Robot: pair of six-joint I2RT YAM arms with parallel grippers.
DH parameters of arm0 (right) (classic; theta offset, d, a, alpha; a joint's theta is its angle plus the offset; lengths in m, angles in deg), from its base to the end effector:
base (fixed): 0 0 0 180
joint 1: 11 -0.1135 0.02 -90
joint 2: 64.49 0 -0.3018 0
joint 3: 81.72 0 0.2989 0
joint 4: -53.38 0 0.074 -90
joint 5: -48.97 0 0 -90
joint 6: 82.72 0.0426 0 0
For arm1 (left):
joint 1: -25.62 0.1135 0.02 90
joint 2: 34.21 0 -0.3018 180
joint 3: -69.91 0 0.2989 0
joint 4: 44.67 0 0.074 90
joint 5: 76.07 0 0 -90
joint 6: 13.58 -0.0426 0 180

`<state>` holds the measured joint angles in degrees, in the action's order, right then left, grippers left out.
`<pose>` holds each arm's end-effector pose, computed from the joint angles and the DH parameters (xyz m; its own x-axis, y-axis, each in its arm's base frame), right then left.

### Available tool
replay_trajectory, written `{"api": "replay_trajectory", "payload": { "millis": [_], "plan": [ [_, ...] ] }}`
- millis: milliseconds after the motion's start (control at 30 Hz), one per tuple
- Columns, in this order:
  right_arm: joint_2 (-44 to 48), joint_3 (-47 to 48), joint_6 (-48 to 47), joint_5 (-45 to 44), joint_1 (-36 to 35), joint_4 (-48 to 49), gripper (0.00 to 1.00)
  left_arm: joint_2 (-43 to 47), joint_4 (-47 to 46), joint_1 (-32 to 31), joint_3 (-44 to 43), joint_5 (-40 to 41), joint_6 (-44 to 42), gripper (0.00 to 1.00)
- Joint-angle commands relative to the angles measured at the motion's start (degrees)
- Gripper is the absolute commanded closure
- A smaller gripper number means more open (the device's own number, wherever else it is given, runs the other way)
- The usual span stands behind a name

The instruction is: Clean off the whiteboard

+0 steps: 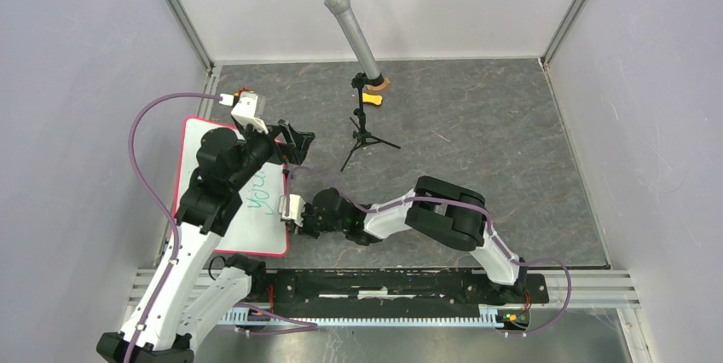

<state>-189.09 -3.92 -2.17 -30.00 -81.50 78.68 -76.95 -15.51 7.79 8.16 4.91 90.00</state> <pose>0.1605 0.4776 0.1016 0.0410 -0.3670 -0.9293 -0.9914 0.1009 -0.0836 0.1838 -0.0661 0.3952 -0.2686 -0.1572 -0.9503 0.3974 0.8806 -0.2580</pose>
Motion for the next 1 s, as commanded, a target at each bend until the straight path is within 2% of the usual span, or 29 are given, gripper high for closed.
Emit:
{"api": "replay_trajectory", "payload": {
  "millis": [0,200,400,967],
  "plan": [
    [0.8,-3.1,1.6,-2.2,-0.3,6.5,0.77,-0.3,-0.6,-0.2,0.0,1.4,-3.6,0.0],
    [3.8,-10.6,1.7,-4.9,-0.3,12.1,0.88,-0.8,-0.1,-0.2,-0.4,1.8,-3.8,0.0],
    [5.9,-16.2,1.7,-6.5,0.2,13.3,0.98,0.4,0.0,-0.2,-1.0,2.8,-3.2,0.0],
    [15.6,-38.5,6.9,-4.8,5.7,23.1,1.0,-1.5,2.8,0.2,-2.4,5.0,-3.2,0.0]
  ]
}}
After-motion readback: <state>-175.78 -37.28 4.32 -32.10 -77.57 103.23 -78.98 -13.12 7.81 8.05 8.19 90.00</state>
